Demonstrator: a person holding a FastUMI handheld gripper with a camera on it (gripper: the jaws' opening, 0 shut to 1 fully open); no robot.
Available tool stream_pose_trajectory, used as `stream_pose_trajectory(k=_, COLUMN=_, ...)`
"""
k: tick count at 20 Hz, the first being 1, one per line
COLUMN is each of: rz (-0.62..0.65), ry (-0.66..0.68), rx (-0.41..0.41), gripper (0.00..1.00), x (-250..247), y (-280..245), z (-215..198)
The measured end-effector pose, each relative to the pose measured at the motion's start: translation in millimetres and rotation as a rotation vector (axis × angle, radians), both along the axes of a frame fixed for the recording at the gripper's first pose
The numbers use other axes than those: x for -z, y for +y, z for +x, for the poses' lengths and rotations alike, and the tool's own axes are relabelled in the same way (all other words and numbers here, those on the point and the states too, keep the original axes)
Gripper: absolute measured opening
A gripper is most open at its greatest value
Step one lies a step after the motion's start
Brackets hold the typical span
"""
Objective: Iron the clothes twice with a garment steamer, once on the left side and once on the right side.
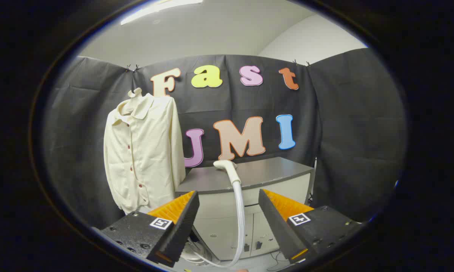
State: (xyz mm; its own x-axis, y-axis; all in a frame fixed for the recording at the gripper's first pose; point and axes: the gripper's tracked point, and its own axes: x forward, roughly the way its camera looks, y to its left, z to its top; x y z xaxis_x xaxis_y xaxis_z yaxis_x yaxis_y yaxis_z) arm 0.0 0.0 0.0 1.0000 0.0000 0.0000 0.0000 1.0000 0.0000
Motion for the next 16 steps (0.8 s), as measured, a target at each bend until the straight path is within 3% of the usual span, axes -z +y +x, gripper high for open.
stream_pose_trajectory(k=16, rz=-0.018, ry=0.014, rx=-0.072, gripper=0.97, x=-11.9, y=18.3, z=69.3)
